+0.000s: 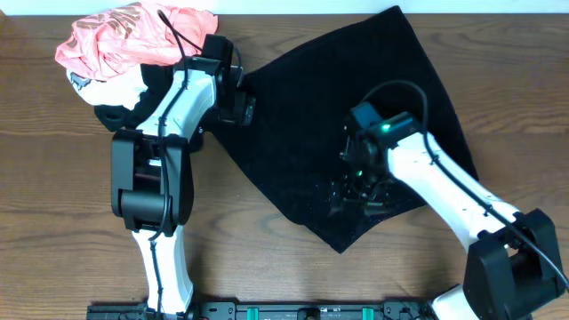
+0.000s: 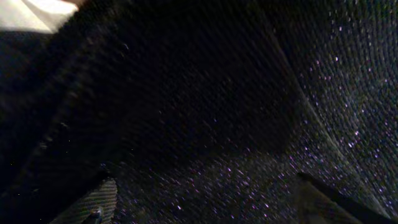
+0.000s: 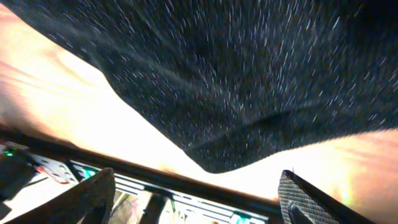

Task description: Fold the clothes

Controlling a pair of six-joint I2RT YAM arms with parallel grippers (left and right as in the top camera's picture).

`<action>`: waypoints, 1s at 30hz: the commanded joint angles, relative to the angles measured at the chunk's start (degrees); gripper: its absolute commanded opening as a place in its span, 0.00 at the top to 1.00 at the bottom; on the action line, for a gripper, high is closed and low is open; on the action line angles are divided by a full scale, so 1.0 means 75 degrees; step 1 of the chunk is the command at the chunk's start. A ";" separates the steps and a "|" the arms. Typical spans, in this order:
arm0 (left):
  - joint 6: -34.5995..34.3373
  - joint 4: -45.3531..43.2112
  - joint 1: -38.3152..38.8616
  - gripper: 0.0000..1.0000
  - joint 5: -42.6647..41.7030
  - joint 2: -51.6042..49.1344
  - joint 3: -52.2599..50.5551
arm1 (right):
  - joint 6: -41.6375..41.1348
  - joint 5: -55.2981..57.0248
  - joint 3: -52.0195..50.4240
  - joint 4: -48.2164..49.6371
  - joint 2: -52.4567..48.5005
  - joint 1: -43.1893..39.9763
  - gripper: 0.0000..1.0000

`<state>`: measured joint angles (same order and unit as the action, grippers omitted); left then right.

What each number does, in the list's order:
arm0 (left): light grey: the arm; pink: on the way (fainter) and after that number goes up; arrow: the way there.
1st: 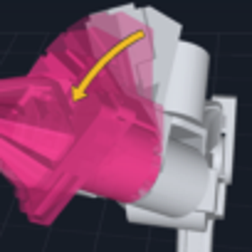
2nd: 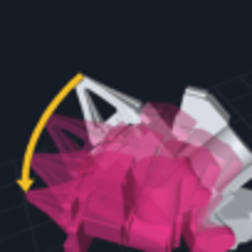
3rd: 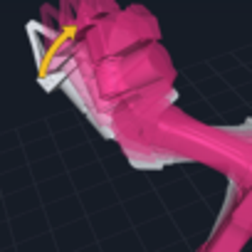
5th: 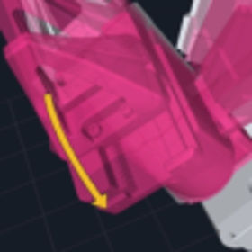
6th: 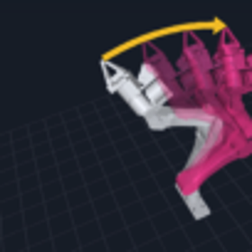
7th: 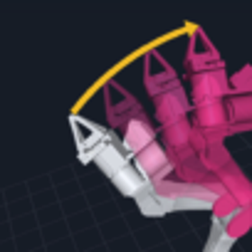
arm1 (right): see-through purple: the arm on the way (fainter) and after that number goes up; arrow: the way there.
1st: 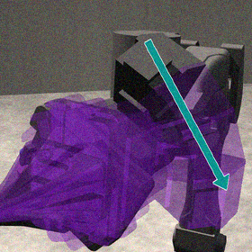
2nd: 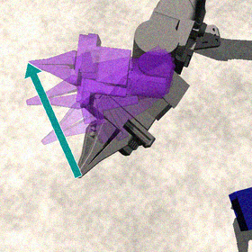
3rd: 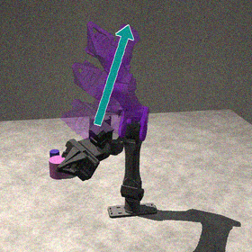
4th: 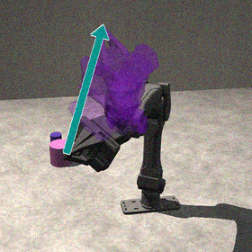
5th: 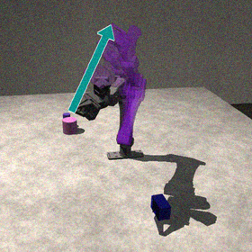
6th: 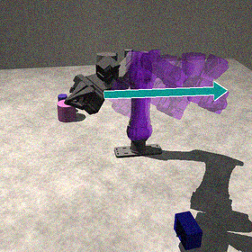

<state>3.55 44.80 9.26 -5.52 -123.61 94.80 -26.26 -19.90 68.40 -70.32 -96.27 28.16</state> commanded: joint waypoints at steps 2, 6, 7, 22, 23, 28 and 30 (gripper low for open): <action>0.0300 -0.0114 -0.0026 0.09 0.0172 0.0268 0.0149 | -0.0720 0.0055 -0.0335 -0.0160 -0.0006 0.0562 0.18; 0.0300 -0.0149 -0.0026 0.09 0.0172 0.0268 0.0149 | -0.1276 0.0230 -0.0694 -0.0038 -0.0006 0.0956 0.20; 0.0300 -0.0149 -0.0026 0.09 0.0172 0.0268 0.0149 | -0.1396 0.0283 -0.0784 0.0023 -0.0006 0.1020 0.21; 0.0291 -0.0058 -0.0023 0.14 0.0169 0.0268 0.0146 | -0.2410 0.1387 -0.1996 0.2142 -0.0006 0.1151 0.80; 0.0291 -0.0041 -0.0023 0.14 0.0166 0.0268 0.0146 | -0.2410 0.1518 -0.2014 0.2124 -0.0006 0.1142 0.85; 0.0291 0.0064 0.0055 0.18 0.0163 0.0268 0.0143 | -0.2530 0.1982 -0.2090 0.1918 -0.0006 0.0927 0.99; 0.0289 0.0140 0.0117 0.19 0.0140 0.0268 0.0140 | -0.2524 0.2127 -0.2090 0.1830 -0.0006 0.0702 0.99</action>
<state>4.97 45.19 9.47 -5.13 -123.59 94.80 -44.16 -8.88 53.54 -55.83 -96.27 35.59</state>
